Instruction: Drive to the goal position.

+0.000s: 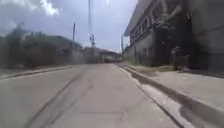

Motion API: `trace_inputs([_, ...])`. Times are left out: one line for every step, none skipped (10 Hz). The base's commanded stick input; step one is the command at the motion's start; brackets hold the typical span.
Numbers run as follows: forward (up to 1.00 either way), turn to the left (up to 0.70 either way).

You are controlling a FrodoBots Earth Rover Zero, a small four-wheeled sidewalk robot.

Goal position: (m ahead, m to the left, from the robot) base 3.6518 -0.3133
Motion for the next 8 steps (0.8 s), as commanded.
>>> trace_inputs([0.7,0.0])
trace_inputs([0.7,0.0])
trace_inputs([0.7,0.0])
trace_inputs([0.7,0.0])
trace_inputs([0.7,0.0])
trace_inputs([0.7,0.0])
trace_inputs([0.7,0.0])
trace_inputs([0.7,0.0])
